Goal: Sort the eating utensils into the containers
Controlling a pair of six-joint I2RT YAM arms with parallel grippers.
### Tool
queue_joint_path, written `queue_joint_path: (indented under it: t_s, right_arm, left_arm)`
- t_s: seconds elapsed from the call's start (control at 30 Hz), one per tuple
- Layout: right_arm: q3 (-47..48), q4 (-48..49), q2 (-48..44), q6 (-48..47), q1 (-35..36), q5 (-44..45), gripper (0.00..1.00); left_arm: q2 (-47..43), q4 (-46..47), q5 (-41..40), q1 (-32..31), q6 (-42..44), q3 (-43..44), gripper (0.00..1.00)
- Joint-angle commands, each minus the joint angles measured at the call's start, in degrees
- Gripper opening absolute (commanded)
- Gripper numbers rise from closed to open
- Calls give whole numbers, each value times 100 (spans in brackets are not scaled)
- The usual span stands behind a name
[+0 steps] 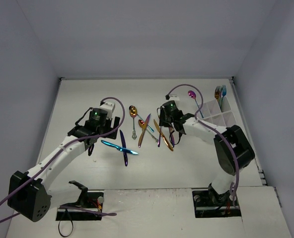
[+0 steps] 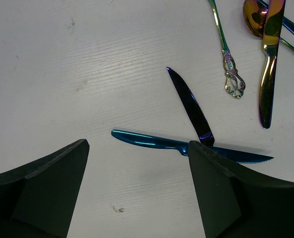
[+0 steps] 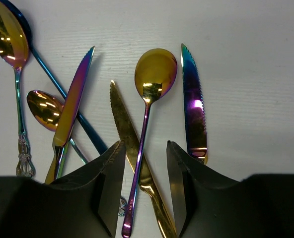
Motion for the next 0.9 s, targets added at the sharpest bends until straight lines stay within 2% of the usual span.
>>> queue_joint_path:
  t_s: [0.0,0.53,0.63,0.77,0.87]
  right_arm:
    - [606,-73,253,643,54,378,34]
    - [1207,-244,1291,946,72,572,27]
    - [1227,-251,1335,959,66,625,21]
    - [1260,-260,1364,922,72,704,4]
    - [1317,-265,1282,804,67,758,0]
  left_arm:
    - [22,163,-14,51,66,174,78]
    - [55,119,-18,51,75,192,78]
    - [48,119,-28,51,75,190,78]
    - [73,119,1,51,75,198,78]
    - [69,119,2,51,75,202,78]
